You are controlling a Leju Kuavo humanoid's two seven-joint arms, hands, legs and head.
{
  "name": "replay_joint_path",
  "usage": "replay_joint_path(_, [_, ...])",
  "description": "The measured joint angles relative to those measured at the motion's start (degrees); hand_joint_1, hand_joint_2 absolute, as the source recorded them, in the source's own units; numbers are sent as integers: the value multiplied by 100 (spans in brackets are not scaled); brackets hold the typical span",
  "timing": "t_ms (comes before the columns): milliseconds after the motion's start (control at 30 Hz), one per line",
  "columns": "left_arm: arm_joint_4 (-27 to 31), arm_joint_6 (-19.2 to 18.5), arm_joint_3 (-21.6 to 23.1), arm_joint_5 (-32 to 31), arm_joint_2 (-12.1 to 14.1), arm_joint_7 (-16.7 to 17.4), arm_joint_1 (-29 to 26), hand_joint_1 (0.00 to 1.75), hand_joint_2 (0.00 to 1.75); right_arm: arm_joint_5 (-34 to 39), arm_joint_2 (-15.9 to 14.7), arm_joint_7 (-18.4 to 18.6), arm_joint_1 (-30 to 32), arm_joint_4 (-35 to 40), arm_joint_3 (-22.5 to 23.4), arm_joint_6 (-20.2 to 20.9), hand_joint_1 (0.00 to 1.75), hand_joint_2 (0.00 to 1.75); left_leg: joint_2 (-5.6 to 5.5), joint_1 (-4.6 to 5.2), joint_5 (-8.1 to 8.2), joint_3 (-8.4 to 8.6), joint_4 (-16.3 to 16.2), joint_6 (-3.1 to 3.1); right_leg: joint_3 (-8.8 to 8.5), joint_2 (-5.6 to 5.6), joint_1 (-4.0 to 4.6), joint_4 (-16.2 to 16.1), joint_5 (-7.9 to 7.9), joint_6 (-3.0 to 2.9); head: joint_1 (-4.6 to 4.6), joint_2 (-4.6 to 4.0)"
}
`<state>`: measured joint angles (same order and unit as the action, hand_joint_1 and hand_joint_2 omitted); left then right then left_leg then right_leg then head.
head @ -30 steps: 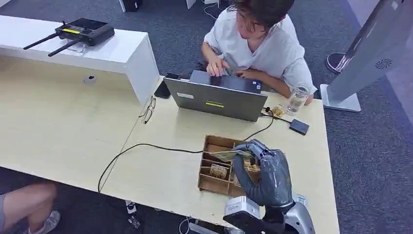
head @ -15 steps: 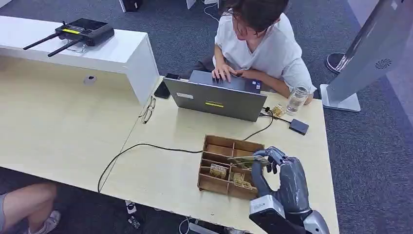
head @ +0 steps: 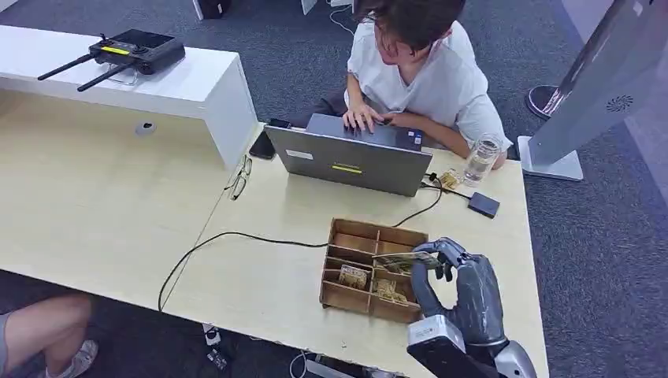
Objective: Pass the card to the sensor for recognition and then transmit it.
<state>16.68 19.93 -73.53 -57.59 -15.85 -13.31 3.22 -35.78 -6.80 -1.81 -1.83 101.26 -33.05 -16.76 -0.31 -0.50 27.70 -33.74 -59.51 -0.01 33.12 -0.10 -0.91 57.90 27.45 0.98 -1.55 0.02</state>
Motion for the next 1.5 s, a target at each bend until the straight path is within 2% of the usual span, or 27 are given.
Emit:
replay_joint_path(367, [11, 50, -111, 103, -63, 0, -7, 0, 0, 481, -149, 341, 808, -4, 800, 46, 175, 175, -2, 2, 2, -3, 0, 1, 0, -2, -1, -3, 1, 1, 0, 0])
replay_joint_path(467, [15, 46, -129, 96, -63, 0, -8, 0, 0, 636, -254, 958, 1035, -90, 995, 293, 175, 175, -3, 1, 6, -3, 0, -3, 0, -3, -1, -4, 1, 1, 2, 0])
replay_joint_path(667, [15, 42, -133, 90, -61, 2, -7, 0, 0, 719, -409, 990, 1269, -407, 1196, 295, 175, 175, 1, 0, 6, -1, 0, -4, 0, 1, 0, -3, 1, 0, 0, 0])
replay_joint_path(867, [15, 35, -135, 92, -63, 2, -6, 0, 0, 723, -431, 992, 1286, -509, 1217, 299, 175, 175, 1, -1, 5, -1, 1, -4, 0, 1, 0, -2, 1, 0, 0, 0])
replay_joint_path(1067, [15, 33, -135, 92, -63, 2, -6, 0, 0, 737, -476, 1088, 1284, -577, 1224, 420, 175, 175, 1, 0, 6, -2, 0, -4, -1, 0, 0, -2, 1, 0, 2, 0])
replay_joint_path(1500, [15, 31, -136, 85, -63, 11, -6, 0, 0, 503, -516, 1309, 1243, -737, 1222, 420, 175, 175, 0, 0, 5, -1, 1, -4, -1, 0, 0, -2, 1, 0, 0, 0])
